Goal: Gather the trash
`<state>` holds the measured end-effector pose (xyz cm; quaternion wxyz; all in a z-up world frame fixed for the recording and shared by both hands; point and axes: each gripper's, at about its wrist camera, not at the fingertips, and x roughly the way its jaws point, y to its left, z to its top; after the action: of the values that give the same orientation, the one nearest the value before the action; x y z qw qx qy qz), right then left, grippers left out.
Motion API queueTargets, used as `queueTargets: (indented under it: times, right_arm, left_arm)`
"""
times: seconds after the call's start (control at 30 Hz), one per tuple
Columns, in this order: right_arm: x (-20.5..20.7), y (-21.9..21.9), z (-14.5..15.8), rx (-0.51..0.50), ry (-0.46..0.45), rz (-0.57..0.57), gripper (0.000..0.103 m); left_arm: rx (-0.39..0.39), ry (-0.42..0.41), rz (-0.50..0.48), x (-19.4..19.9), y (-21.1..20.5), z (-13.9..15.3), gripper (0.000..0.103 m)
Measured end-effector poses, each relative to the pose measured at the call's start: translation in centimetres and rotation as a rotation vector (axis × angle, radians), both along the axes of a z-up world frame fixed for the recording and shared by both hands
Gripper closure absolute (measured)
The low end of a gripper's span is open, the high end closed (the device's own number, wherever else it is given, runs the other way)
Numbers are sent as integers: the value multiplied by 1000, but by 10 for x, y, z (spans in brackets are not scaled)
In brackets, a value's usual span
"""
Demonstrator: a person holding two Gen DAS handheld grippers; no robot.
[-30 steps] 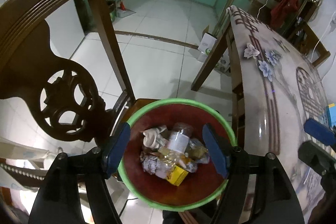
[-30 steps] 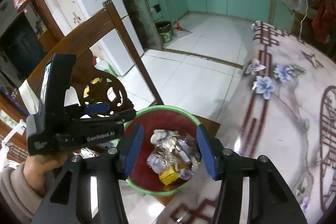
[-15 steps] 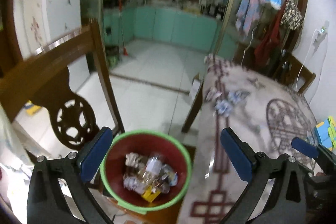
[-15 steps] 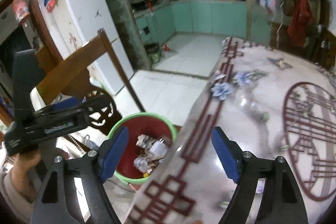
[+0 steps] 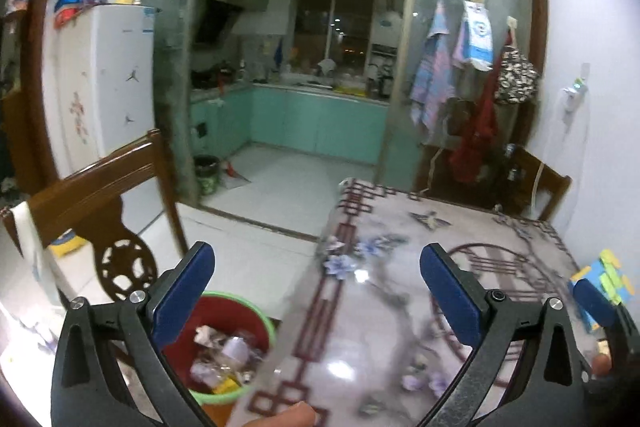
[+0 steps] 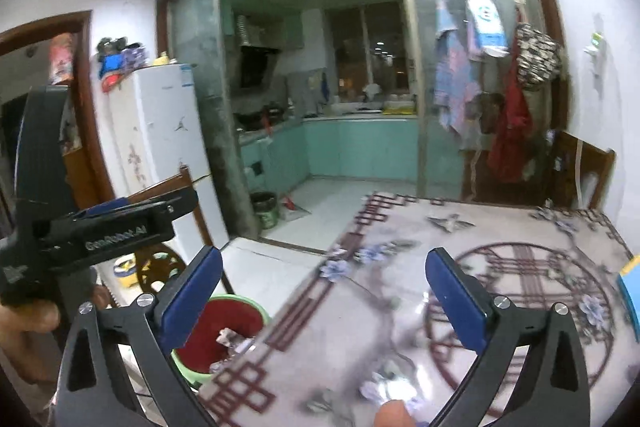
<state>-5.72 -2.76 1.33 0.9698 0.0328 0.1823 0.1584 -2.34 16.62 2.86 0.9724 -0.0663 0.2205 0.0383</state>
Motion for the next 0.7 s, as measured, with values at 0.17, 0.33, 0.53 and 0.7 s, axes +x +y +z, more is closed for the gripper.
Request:
queueTargets:
  times: [0.17,0.33,0.53,0.7]
  right_arm:
    - [-15,-41,4,0,0,-61,1]
    - [-24,-73,8,9,8,-90,1]
    - [-30,-90,12,16,13,-93,1]
    - [-27,-95,10,22,19,-84,1]
  left_arm:
    - [32,12,-33,-11,-35,6,0]
    - [15,40,-49,-17,-55,8,0]
    - [28,47,-58,-20,-69,11,0]
    - [36,57,-76,-22,-78,14,0]
